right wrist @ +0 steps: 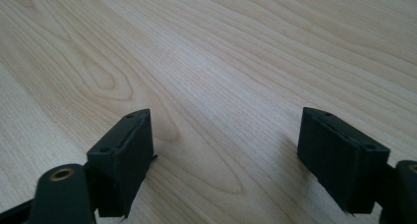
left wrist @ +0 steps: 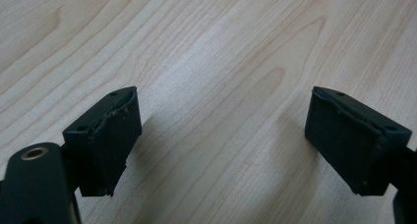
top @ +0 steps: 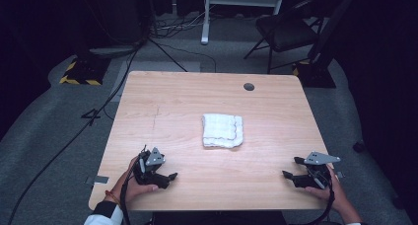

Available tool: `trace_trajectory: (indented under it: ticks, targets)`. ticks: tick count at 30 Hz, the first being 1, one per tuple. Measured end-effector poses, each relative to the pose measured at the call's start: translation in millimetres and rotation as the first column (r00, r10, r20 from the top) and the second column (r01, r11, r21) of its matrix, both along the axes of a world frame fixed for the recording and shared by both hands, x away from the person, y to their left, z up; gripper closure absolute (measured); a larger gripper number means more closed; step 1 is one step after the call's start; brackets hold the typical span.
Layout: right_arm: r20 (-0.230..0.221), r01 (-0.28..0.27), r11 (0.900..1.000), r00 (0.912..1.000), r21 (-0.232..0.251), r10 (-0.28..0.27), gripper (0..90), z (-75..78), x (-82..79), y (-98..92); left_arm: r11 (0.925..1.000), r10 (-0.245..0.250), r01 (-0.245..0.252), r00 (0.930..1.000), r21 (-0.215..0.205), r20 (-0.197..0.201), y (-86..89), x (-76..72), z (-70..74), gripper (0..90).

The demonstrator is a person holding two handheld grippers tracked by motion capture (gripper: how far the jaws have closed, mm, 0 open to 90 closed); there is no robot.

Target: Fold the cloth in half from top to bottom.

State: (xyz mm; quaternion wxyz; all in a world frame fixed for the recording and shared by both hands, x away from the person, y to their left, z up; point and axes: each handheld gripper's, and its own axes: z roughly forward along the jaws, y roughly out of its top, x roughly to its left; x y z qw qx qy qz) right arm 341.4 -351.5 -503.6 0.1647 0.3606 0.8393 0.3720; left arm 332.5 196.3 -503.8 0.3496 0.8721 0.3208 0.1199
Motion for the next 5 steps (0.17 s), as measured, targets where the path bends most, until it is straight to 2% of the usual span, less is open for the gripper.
trace_trajectory:
  ticks: [5]
  targets:
    - [0.0, 0.002, 1.0, 1.0, -0.001, -0.002, 21.0, -0.1, 0.3, 0.2, 1.0, -0.001, 0.001, 1.0, 0.0, -0.001, 0.1, 0.0, 0.0, 14.2]
